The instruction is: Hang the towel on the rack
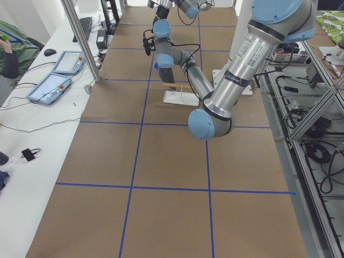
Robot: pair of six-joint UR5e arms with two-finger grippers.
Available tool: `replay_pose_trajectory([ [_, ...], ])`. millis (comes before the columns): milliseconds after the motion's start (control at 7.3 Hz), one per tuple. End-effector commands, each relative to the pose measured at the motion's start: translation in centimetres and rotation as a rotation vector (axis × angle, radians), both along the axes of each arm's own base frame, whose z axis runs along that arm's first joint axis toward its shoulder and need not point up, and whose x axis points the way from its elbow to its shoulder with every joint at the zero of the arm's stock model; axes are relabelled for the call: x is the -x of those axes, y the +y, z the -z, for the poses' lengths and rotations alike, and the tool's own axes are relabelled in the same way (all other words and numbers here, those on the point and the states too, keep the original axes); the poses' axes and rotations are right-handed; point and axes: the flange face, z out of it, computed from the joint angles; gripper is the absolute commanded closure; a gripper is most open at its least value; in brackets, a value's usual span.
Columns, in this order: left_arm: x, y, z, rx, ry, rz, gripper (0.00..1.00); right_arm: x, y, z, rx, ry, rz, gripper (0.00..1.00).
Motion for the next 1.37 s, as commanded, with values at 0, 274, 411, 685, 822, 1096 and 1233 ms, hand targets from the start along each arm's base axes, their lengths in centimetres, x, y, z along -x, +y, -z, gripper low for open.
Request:
replay_pose_trajectory([
  [0, 1.3, 2.7, -0.4, -0.011, 0.016, -0.025, 1.00, -6.7, -5.3, -6.5, 0.134, 0.052, 0.063, 0.01],
  [274, 1.5, 4.5, -3.0, 0.008, -0.006, -0.046, 1.00, -9.7, -9.8, -13.0, 0.221, 0.131, 0.111, 0.00],
  [411, 2.4, 5.2, -4.1, 0.013, -0.014, -0.045, 1.00, -11.6, -11.0, -15.8, 0.199, 0.199, 0.137, 0.00],
  [685, 3.2, 4.8, -7.5, -0.035, -0.065, -0.044, 1.00, -15.5, -12.8, -21.3, 0.175, 0.326, 0.205, 0.00],
  [822, 4.1, 4.5, -10.3, -0.071, -0.107, -0.044, 1.00, -17.8, -12.8, -25.4, 0.136, 0.381, 0.251, 0.00],
  [1096, 6.0, 4.6, -15.8, -0.133, -0.185, -0.055, 1.00, -22.8, -12.8, -31.1, 0.071, 0.460, 0.307, 0.00],
  [1233, 6.4, 5.0, -18.5, -0.169, -0.209, -0.071, 1.00, -24.4, -13.1, -32.8, 0.075, 0.472, 0.312, 0.00],
])
